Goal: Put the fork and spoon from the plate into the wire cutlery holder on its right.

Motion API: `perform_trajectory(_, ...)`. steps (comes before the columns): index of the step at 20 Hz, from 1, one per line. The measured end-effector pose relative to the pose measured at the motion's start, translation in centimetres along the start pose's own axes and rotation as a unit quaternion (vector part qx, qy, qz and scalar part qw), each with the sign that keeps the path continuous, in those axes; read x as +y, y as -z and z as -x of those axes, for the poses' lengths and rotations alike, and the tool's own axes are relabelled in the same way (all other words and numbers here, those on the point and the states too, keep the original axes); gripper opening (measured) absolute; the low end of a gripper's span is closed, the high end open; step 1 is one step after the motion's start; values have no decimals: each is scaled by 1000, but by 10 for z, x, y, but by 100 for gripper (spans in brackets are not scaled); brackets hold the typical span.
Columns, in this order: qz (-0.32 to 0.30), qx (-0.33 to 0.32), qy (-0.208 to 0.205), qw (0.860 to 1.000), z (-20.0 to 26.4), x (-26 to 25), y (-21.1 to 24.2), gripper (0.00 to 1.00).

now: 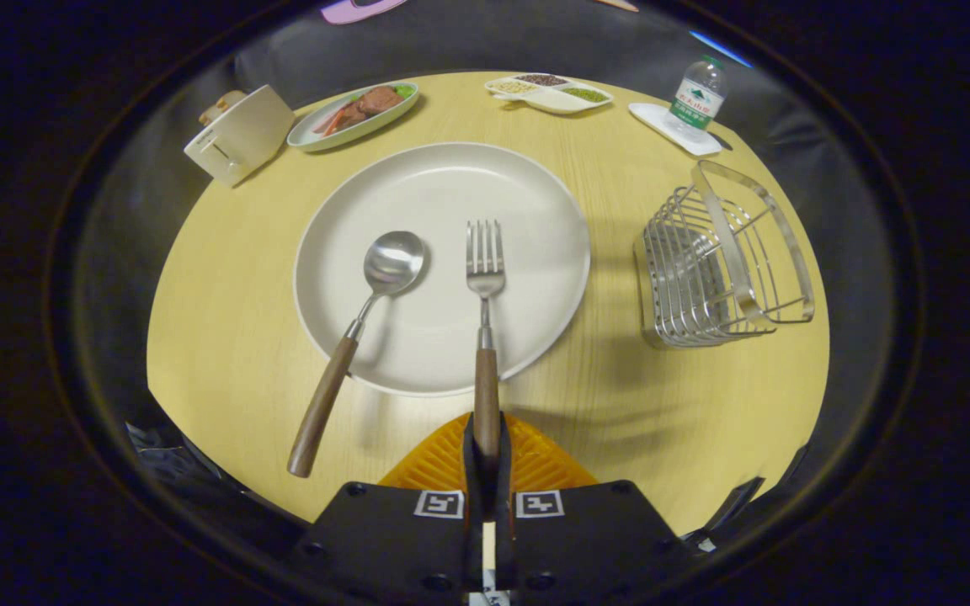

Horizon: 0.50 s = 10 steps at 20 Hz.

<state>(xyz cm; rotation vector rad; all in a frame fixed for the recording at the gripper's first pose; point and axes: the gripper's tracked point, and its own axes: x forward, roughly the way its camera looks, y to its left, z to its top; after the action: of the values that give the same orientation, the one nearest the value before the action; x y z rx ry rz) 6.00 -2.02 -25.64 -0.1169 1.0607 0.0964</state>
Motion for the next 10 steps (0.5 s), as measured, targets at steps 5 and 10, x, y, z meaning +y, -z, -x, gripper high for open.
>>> perform_trajectory(5, -19, -23, -1, 1000, 13, -4, -9, 4)
perform_trajectory(10, -34, -34, -18, 999, 48, -9, -12, 4)
